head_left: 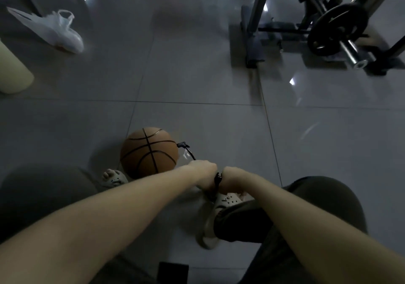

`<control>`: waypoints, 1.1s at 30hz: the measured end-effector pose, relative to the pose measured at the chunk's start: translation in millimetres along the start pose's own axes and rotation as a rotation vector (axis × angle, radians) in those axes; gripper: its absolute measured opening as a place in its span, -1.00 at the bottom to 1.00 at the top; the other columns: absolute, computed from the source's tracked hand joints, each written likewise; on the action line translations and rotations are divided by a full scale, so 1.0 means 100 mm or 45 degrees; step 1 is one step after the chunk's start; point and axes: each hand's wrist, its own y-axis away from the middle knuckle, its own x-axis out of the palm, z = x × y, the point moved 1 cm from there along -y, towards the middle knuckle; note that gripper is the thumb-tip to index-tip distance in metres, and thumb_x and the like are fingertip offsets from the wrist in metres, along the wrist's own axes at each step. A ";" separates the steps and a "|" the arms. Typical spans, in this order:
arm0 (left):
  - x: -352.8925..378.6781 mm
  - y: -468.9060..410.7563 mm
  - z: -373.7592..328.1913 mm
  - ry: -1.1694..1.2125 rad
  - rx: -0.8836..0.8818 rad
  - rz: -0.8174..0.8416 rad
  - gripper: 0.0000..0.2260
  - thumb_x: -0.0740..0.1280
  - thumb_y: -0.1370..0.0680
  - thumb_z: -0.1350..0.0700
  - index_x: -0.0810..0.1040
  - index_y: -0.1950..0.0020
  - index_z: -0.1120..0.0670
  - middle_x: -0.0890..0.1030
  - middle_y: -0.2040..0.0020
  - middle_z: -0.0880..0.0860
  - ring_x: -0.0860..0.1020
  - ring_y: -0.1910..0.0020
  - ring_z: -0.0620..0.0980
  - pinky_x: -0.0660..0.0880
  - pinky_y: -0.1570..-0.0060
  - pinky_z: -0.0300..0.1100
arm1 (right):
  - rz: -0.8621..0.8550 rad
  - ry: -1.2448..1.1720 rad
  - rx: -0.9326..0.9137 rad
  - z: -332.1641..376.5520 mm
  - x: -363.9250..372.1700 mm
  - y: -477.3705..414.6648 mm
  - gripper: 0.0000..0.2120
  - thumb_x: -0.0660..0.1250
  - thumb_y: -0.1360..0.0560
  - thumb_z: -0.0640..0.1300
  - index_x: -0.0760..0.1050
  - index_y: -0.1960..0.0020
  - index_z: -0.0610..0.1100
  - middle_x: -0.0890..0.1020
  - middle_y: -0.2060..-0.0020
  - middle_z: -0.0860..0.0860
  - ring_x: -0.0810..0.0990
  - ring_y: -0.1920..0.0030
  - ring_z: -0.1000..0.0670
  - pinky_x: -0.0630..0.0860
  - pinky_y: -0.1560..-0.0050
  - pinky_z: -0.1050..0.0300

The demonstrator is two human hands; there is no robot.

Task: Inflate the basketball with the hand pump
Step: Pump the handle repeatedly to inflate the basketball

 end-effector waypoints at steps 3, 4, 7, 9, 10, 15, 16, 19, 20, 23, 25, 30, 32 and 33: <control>-0.42 0.30 -0.03 0.091 0.008 -0.049 -0.84 0.43 -0.51 0.05 0.55 0.19 0.10 0.61 0.23 0.07 0.54 0.32 0.05 0.46 0.34 -0.13 | -0.016 -0.042 -0.041 -0.01 -0.38 0.34 -0.83 0.44 -0.46 -0.09 0.59 0.08 -0.20 0.55 0.31 -0.08 0.51 0.36 -0.05 0.55 0.28 0.07; -0.60 0.39 -0.04 0.137 0.014 -0.059 -0.84 0.46 -0.50 0.05 0.58 0.19 0.09 0.60 0.26 0.05 0.53 0.33 0.03 0.44 0.36 -0.14 | -0.017 -0.070 -0.062 -0.03 -0.55 0.46 -0.85 0.42 -0.47 -0.13 0.59 0.02 -0.19 0.54 0.29 -0.08 0.49 0.35 -0.04 0.53 0.28 0.08; -1.03 0.58 -0.05 0.226 0.025 -0.081 -0.86 0.50 -0.46 0.09 0.61 0.18 0.12 0.57 0.31 0.05 0.51 0.34 0.04 0.41 0.38 -0.14 | -0.030 -0.124 -0.106 -0.02 -0.94 0.77 -0.84 0.40 -0.47 -0.21 0.56 -0.04 -0.19 0.50 0.30 -0.07 0.42 0.37 0.00 0.46 0.29 0.12; -1.08 0.58 -0.04 0.214 0.006 -0.088 -0.87 0.50 -0.45 0.12 0.62 0.17 0.15 0.56 0.32 0.07 0.49 0.36 0.04 0.40 0.41 -0.14 | -0.044 -0.116 -0.101 0.01 -0.97 0.79 -0.87 0.39 -0.46 -0.22 0.56 -0.01 -0.19 0.48 0.32 -0.07 0.40 0.39 0.01 0.44 0.32 0.12; -1.01 0.54 -0.03 0.193 -0.007 -0.090 -0.87 0.49 -0.45 0.12 0.61 0.18 0.15 0.56 0.33 0.06 0.49 0.37 0.04 0.39 0.42 -0.14 | -0.047 -0.104 -0.081 0.03 -0.90 0.72 -0.91 0.39 -0.46 -0.22 0.55 0.04 -0.19 0.48 0.33 -0.07 0.40 0.40 -0.01 0.43 0.33 0.12; -0.50 0.17 0.06 0.159 -0.003 -0.168 -0.78 0.43 -0.48 0.01 0.60 0.18 0.16 0.58 0.33 0.06 0.50 0.43 0.05 0.37 0.48 -0.16 | -0.062 -0.032 -0.020 0.03 -0.51 0.21 -0.93 0.38 -0.46 -0.24 0.51 0.18 -0.21 0.53 0.30 -0.12 0.50 0.33 -0.08 0.56 0.20 0.02; -0.42 0.09 0.07 0.147 0.005 -0.196 -0.78 0.42 -0.48 0.00 0.59 0.17 0.16 0.60 0.32 0.07 0.51 0.42 0.05 0.39 0.47 -0.15 | -0.069 -0.025 -0.011 0.00 -0.46 0.13 -0.91 0.38 -0.46 -0.23 0.50 0.19 -0.21 0.53 0.30 -0.12 0.52 0.33 -0.08 0.58 0.18 0.03; -0.19 -0.11 0.09 0.096 0.025 -0.201 -0.86 0.36 -0.48 0.07 0.53 0.18 0.13 0.59 0.27 0.07 0.51 0.39 0.03 0.44 0.42 -0.12 | -0.070 -0.016 0.004 -0.07 -0.27 -0.09 -0.78 0.38 -0.51 -0.15 0.43 0.26 -0.17 0.51 0.34 -0.08 0.51 0.37 -0.04 0.55 0.26 0.07; -0.10 -0.18 0.11 0.090 0.029 -0.195 -0.87 0.35 -0.48 0.08 0.50 0.20 0.12 0.56 0.27 0.06 0.49 0.38 0.02 0.42 0.41 -0.12 | -0.078 -0.026 -0.004 -0.10 -0.18 -0.19 -0.75 0.36 -0.52 -0.10 0.40 0.26 -0.15 0.51 0.33 -0.07 0.52 0.36 -0.03 0.57 0.25 0.07; 0.17 -0.32 0.16 0.084 0.027 -0.164 -0.83 0.32 -0.52 0.07 0.42 0.21 0.10 0.55 0.21 0.08 0.53 0.27 0.10 0.38 0.32 -0.10 | -0.097 -0.070 -0.045 -0.14 0.07 -0.45 -0.78 0.27 -0.52 -0.02 0.39 0.24 -0.10 0.52 0.30 -0.03 0.54 0.30 -0.05 0.57 0.20 0.03; 0.29 -0.37 0.16 0.079 0.019 -0.158 -0.85 0.31 -0.54 0.06 0.43 0.16 0.09 0.60 0.11 0.12 0.54 0.20 0.13 0.39 0.25 -0.09 | -0.099 -0.062 -0.043 -0.16 0.17 -0.53 -0.80 0.23 -0.51 -0.02 0.40 0.24 -0.09 0.52 0.29 -0.02 0.51 0.32 -0.04 0.52 0.23 0.05; 0.24 -0.41 0.13 0.095 0.016 -0.113 -0.87 0.32 -0.54 0.04 0.47 0.08 0.10 0.60 0.06 0.15 0.55 0.13 0.18 0.39 0.20 -0.07 | -0.147 -0.125 -0.053 -0.19 0.19 -0.53 -0.79 0.23 -0.52 0.04 0.46 0.09 -0.11 0.55 0.23 -0.02 0.58 0.21 -0.09 0.50 0.23 0.06; 0.19 -0.31 0.08 0.087 0.003 -0.067 -0.86 0.32 -0.54 0.06 0.45 0.13 0.10 0.57 0.10 0.12 0.52 0.18 0.15 0.39 0.22 -0.07 | -0.121 -0.134 -0.054 -0.16 0.19 -0.41 -0.79 0.25 -0.51 0.05 0.45 0.08 -0.11 0.54 0.21 -0.04 0.60 0.14 -0.12 0.49 0.20 0.05; 0.16 -0.25 0.06 0.073 -0.004 -0.041 -0.84 0.33 -0.54 0.06 0.45 0.18 0.10 0.56 0.15 0.10 0.52 0.21 0.14 0.41 0.24 -0.06 | -0.099 -0.129 -0.064 -0.15 0.17 -0.33 -0.79 0.28 -0.50 0.04 0.45 0.11 -0.12 0.56 0.20 -0.06 0.63 0.10 -0.15 0.51 0.20 0.04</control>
